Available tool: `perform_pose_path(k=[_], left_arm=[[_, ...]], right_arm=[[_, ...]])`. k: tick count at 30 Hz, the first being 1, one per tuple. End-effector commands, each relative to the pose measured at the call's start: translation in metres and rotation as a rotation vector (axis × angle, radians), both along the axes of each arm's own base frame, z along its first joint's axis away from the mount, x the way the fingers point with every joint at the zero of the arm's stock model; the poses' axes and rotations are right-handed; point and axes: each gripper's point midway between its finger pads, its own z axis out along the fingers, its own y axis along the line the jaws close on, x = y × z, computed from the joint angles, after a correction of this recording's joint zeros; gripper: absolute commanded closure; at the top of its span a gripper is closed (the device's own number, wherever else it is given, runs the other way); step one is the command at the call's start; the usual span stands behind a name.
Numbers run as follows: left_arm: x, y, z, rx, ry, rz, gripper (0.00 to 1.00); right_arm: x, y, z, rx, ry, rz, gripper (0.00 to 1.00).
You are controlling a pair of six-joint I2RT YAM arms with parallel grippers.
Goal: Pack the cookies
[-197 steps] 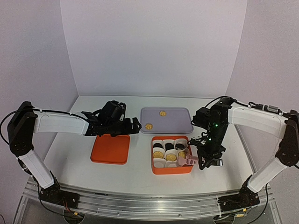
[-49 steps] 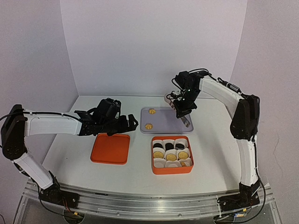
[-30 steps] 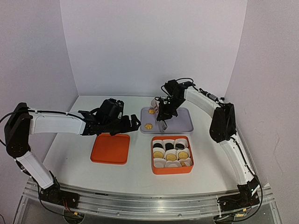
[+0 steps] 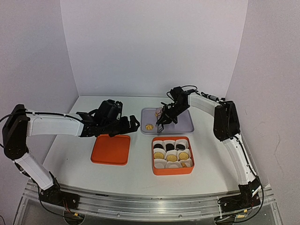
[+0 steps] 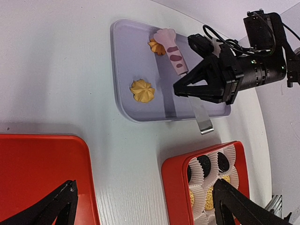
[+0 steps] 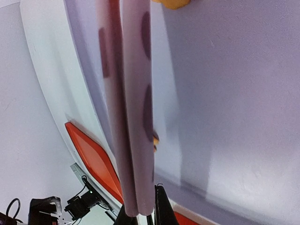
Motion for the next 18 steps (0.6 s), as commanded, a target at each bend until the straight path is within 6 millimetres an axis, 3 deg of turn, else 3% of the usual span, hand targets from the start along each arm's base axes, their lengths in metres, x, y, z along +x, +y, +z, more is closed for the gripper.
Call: perform_pose_path(k=[1,9,12,18], left_arm=[[-0.004,0.007,0.019,-0.056,-0.033,0.018,0.00],[-0.009,0.017,0.024,-0.063,-0.043,0.043,0.00],[-0.009,0.019,0.024,-0.060,-0.044,0.045,0.00],[-0.007,0.014,0.023,-0.051,-0.043,0.029,0.00]], right_arm=[[-0.033,-0.034,0.035,-0.100,0.055,0.025,1.00],[-0.077,-0.097,0.032,-0.298,0.120,0.095,1.00],[-0.081,-0.109,0.048,-0.339,0.057,0.130,1.00],[-0.061,-0.107,0.104,-0.317,-0.185,0.224,0.97]])
